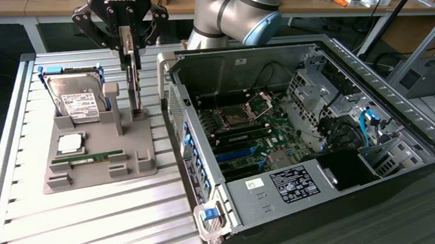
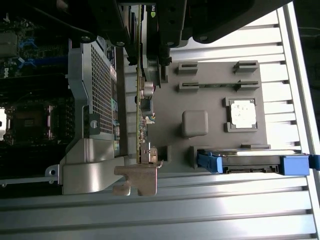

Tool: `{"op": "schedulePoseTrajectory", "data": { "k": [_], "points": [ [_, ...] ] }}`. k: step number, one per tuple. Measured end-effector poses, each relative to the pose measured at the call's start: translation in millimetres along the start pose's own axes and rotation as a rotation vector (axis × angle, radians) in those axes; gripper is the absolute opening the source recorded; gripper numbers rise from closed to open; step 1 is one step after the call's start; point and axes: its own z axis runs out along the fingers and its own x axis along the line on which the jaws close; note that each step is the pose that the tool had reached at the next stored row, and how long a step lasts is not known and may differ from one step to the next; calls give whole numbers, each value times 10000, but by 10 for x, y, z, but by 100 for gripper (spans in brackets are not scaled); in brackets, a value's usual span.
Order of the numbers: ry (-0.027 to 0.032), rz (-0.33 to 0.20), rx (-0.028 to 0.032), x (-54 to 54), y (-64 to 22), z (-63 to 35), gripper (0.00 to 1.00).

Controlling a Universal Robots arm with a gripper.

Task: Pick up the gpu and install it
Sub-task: 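Pick up the gpu and move the gpu toward the slot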

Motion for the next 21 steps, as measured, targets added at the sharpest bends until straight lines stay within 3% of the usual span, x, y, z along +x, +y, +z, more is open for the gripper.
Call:
{"op": "schedulePoseTrajectory", "data": {
  "k": [21],
  "points": [
    [1,0,1,-2,-5,-61,27]
  ]
}}
